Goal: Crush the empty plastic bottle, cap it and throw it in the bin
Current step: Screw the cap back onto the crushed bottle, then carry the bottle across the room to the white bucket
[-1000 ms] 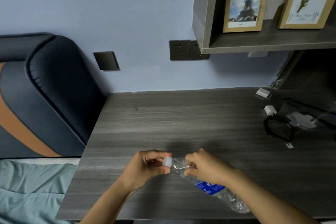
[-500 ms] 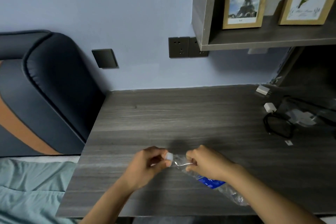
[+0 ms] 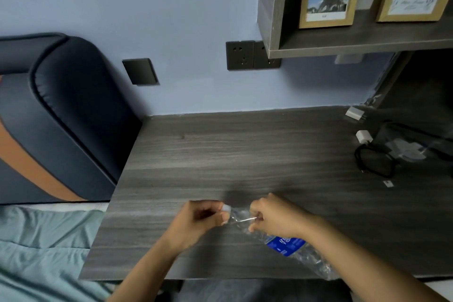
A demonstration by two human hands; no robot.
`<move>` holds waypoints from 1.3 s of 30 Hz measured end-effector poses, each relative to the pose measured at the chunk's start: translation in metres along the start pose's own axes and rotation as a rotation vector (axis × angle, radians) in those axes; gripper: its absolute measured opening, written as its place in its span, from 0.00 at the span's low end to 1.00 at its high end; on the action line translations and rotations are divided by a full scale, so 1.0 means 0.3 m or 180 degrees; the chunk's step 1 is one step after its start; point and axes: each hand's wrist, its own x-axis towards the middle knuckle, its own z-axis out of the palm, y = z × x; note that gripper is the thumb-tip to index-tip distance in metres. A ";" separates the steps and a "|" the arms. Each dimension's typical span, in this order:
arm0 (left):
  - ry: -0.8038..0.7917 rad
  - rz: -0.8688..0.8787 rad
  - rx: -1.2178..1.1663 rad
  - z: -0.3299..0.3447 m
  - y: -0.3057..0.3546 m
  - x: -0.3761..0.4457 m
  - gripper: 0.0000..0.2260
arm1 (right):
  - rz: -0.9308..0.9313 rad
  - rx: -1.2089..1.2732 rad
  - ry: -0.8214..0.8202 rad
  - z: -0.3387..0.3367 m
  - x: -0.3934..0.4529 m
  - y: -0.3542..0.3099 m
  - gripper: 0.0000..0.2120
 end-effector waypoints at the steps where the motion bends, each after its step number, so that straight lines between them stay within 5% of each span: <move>1: 0.0114 -0.0089 -0.0192 0.004 -0.002 -0.001 0.06 | 0.0038 0.0098 0.0015 -0.001 -0.006 0.002 0.12; 5: 0.0508 -0.0516 -0.0643 0.009 -0.021 -0.008 0.08 | 0.0377 0.0894 -0.0117 0.004 -0.066 0.055 0.15; 13: 0.0632 -0.0732 -0.0884 0.092 -0.042 -0.035 0.07 | 0.0578 0.1205 -0.0173 0.088 -0.201 0.124 0.16; 24: 0.0057 -0.0878 -0.0887 0.173 -0.169 -0.072 0.12 | 0.1348 0.1094 0.0359 0.204 -0.421 0.119 0.12; 28: -0.0537 -0.0898 -0.0125 0.203 -0.298 -0.122 0.13 | 0.1803 0.1300 0.0605 0.317 -0.531 0.064 0.13; 34: -0.1595 -0.0187 0.1643 0.218 -0.467 -0.191 0.13 | 0.2788 0.1652 0.0870 0.550 -0.709 -0.043 0.11; 39: -0.2159 -0.0309 0.2389 0.200 -0.579 -0.220 0.15 | 0.3534 0.2137 0.0767 0.767 -0.856 -0.111 0.11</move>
